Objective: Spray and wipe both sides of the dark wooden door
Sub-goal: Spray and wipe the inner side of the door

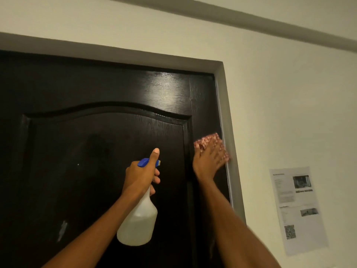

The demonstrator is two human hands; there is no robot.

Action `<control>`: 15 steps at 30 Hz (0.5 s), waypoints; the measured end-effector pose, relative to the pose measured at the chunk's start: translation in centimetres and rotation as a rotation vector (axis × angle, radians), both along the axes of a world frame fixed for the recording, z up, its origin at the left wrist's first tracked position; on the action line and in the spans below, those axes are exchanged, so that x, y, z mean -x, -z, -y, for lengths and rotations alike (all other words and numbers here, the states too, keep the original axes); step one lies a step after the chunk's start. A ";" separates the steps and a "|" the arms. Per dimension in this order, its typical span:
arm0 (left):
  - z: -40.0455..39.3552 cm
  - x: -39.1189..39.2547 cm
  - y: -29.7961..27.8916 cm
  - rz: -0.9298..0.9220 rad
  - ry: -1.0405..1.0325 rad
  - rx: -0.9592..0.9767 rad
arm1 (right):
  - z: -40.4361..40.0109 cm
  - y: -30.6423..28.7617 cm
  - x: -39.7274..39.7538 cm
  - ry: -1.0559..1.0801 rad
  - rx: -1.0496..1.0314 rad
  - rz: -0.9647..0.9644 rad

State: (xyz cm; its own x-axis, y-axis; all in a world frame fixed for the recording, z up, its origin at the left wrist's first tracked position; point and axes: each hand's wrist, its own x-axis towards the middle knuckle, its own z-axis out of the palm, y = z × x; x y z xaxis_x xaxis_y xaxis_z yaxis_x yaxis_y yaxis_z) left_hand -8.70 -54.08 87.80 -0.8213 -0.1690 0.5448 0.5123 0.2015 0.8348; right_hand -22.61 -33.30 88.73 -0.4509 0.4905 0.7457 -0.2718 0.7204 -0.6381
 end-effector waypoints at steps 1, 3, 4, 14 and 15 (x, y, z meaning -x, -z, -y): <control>-0.1 0.0 -0.6 -0.027 -0.003 0.004 | -0.4 -3.1 -0.1 0.001 -0.071 -0.035; -0.3 0.1 -1.7 -0.076 -0.006 0.012 | -1.1 -8.1 -0.3 0.008 -0.188 -0.087; -0.3 0.2 -1.9 -0.092 -0.008 0.018 | -1.3 -9.4 -0.4 0.010 -0.233 -0.102; -0.4 0.9 7.5 0.104 -0.023 0.007 | 2.4 18.7 -0.9 -0.021 0.039 0.032; -0.3 0.8 8.6 0.128 -0.033 0.000 | 3.1 23.2 -1.5 -0.032 0.121 0.096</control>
